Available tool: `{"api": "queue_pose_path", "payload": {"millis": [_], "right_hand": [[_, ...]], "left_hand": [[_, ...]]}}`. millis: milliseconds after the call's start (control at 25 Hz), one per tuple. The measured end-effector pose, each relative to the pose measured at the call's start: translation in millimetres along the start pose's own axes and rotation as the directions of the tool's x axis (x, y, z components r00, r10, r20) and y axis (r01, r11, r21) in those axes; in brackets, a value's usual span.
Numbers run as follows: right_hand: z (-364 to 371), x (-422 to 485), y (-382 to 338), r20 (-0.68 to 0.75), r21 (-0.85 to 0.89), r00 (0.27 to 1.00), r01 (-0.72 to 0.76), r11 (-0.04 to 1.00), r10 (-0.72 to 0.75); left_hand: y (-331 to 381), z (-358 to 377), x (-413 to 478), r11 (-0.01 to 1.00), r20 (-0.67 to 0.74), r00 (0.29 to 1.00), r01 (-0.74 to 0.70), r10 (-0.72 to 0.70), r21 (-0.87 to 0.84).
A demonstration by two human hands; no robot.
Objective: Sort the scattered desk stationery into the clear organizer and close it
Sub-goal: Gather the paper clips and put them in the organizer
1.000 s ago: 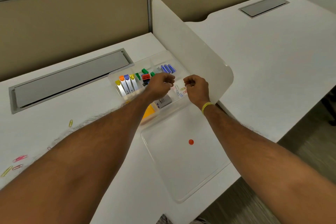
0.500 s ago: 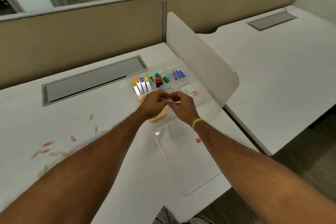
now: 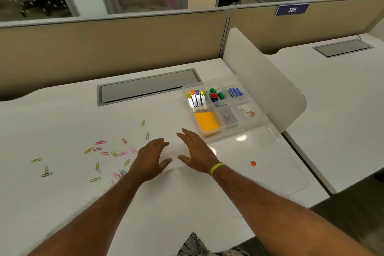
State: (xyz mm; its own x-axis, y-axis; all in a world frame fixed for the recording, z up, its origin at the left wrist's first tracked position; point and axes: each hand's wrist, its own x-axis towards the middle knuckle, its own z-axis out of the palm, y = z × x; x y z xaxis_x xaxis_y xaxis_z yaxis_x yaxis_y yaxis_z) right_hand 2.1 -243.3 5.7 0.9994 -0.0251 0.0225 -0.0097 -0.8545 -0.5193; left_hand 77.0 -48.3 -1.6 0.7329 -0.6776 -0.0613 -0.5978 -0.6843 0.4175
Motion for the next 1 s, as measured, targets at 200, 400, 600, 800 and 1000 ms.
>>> {"api": "queue_pose_path", "payload": {"millis": [200, 400, 600, 800, 1000], "right_hand": [[40.2, -5.9, -33.3, 0.233, -0.106, 0.972, 0.003, 0.994, 0.022], [71.3, -6.5, -61.6, 0.373, -0.196, 0.924, -0.011, 0.981, 0.085], [82.5, 5.2, -83.8, 0.413, -0.215, 0.905, -0.015, 0.977, 0.104], [94.1, 23.0, -106.9, 0.441, -0.227, 0.896, 0.061, 0.972, 0.047], [111.3, 22.0, -129.5, 0.438, -0.134, 0.89, 0.203, 0.97, -0.125]], "left_hand": [[-50.4, -0.4, -57.6, 0.978, 0.058, 0.985, 0.15, -0.16, 0.145], [-83.2, -3.4, -99.8, 0.942, 0.052, 0.953, 0.287, -0.3, 0.173], [-100.8, -6.3, -119.6, 0.924, 0.066, 0.936, 0.327, -0.346, 0.196], [-101.1, -6.9, -123.3, 0.969, 0.074, 0.969, 0.228, -0.235, 0.092], [-97.1, -0.5, -126.2, 0.986, 0.053, 0.985, 0.165, -0.163, -0.031]]}}
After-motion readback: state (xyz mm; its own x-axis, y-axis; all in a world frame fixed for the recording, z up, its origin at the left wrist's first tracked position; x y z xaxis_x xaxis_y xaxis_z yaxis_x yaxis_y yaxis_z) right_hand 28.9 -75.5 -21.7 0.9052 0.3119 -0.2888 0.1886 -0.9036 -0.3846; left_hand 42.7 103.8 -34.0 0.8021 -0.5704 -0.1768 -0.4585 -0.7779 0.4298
